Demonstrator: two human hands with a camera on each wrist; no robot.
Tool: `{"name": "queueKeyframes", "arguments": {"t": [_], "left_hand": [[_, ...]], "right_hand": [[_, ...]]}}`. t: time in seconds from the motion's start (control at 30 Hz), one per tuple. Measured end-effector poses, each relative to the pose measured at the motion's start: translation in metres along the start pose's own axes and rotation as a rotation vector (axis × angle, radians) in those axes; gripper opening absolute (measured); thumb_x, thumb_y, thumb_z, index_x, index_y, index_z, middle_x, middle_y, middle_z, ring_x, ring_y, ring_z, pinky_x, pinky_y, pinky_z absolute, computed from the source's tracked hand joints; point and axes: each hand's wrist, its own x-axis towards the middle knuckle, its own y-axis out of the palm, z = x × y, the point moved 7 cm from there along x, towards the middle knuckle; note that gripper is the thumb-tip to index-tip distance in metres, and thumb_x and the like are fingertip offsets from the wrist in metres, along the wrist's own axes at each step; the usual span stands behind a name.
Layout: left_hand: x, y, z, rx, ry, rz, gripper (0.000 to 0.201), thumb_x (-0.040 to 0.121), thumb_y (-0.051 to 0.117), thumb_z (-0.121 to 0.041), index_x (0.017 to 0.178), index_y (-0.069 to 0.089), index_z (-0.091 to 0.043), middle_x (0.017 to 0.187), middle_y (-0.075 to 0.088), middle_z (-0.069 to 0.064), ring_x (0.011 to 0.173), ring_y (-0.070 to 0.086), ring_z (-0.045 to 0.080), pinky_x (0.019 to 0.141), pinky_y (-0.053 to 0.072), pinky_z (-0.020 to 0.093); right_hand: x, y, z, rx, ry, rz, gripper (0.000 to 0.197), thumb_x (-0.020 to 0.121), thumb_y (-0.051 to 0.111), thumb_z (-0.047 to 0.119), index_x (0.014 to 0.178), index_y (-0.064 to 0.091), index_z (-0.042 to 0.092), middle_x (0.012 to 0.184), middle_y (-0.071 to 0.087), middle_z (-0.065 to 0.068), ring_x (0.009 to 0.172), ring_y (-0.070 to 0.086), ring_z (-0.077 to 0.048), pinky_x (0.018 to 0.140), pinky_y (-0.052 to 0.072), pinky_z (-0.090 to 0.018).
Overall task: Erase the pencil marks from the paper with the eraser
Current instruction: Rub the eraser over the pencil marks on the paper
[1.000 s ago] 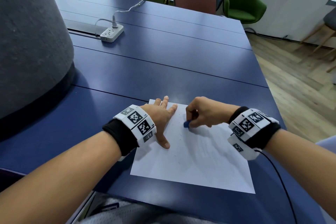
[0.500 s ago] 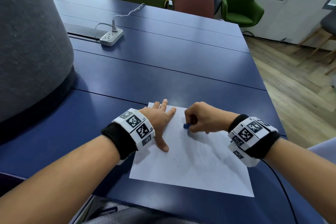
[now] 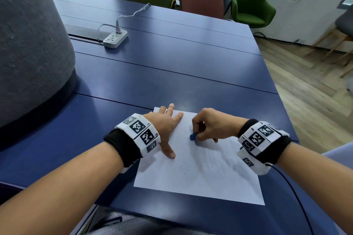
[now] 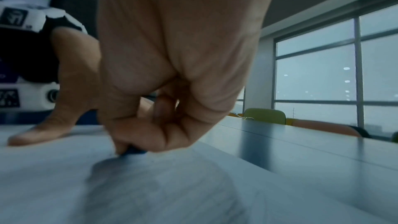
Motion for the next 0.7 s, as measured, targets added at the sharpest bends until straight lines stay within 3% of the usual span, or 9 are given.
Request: {"name": "queueKeyframes", "arguments": {"t": [0.07, 0.13, 0.23, 0.3, 0.4, 0.53, 0.7], "left_hand": [[0.000, 0.000, 0.000, -0.001, -0.001, -0.001, 0.140, 0.060, 0.083, -0.061, 0.155, -0.013, -0.023, 0.161, -0.018, 0.010, 0.149, -0.003, 0.032, 0.114, 0.025, 0.048], [0.000, 0.000, 0.000, 0.002, -0.003, 0.002, 0.140, 0.060, 0.083, -0.061, 0.154, -0.013, -0.023, 0.161, -0.018, 0.010, 0.149, -0.003, 0.032, 0.114, 0.024, 0.048], [0.000, 0.000, -0.001, 0.005, -0.002, 0.009, 0.140, 0.060, 0.083, -0.062, 0.154, -0.014, -0.023, 0.161, -0.019, 0.010, 0.149, -0.004, 0.031, 0.114, 0.024, 0.048], [0.001, 0.000, 0.000, -0.003, -0.001, 0.008, 0.140, 0.059, 0.083, -0.062, 0.154, -0.013, -0.024, 0.161, -0.019, 0.010, 0.149, -0.004, 0.031, 0.114, 0.025, 0.049], [0.001, 0.001, 0.001, -0.008, -0.002, 0.013, 0.141, 0.060, 0.083, -0.062, 0.154, -0.014, -0.024, 0.161, -0.019, 0.010, 0.149, -0.004, 0.031, 0.114, 0.025, 0.048], [0.001, 0.000, 0.000, -0.007, 0.004, 0.016, 0.141, 0.060, 0.083, -0.061, 0.154, -0.015, -0.023, 0.161, -0.019, 0.011, 0.149, -0.005, 0.032, 0.115, 0.022, 0.049], [0.000, 0.001, 0.000, -0.007, 0.002, 0.011, 0.140, 0.060, 0.083, -0.062, 0.154, -0.014, -0.024, 0.161, -0.019, 0.010, 0.149, -0.003, 0.032, 0.115, 0.024, 0.049]], "right_hand": [[-0.002, 0.001, 0.001, -0.015, -0.016, -0.067, 0.011, 0.077, 0.073, 0.006, 0.080, 0.063, 0.001, 0.061, 0.059, 0.009, 0.048, 0.052, -0.012, 0.042, 0.049, -0.025], [-0.009, 0.016, 0.005, -0.050, -0.034, 0.045, 0.010, 0.077, 0.073, 0.005, 0.079, 0.064, 0.003, 0.059, 0.062, 0.015, 0.047, 0.053, -0.008, 0.043, 0.048, -0.023], [-0.011, 0.021, 0.007, -0.076, -0.037, 0.159, 0.011, 0.076, 0.077, 0.011, 0.077, 0.067, 0.005, 0.065, 0.065, 0.006, 0.049, 0.055, -0.015, 0.046, 0.049, -0.024], [-0.005, 0.008, 0.001, -0.030, -0.004, 0.044, 0.015, 0.077, 0.078, 0.015, 0.078, 0.067, 0.005, 0.066, 0.064, -0.001, 0.046, 0.054, -0.015, 0.044, 0.047, -0.025], [-0.006, 0.004, -0.001, 0.003, -0.002, -0.060, 0.013, 0.076, 0.075, 0.008, 0.076, 0.063, 0.003, 0.063, 0.058, 0.001, 0.039, 0.048, -0.009, 0.040, 0.045, -0.022], [-0.016, 0.028, 0.008, -0.080, -0.041, 0.215, 0.011, 0.076, 0.077, 0.009, 0.076, 0.066, 0.006, 0.065, 0.064, 0.001, 0.046, 0.053, -0.012, 0.045, 0.047, -0.022], [-0.012, 0.012, 0.003, -0.040, -0.021, 0.010, 0.012, 0.077, 0.075, 0.008, 0.076, 0.063, 0.006, 0.066, 0.062, 0.001, 0.044, 0.051, -0.011, 0.043, 0.047, -0.024]]}}
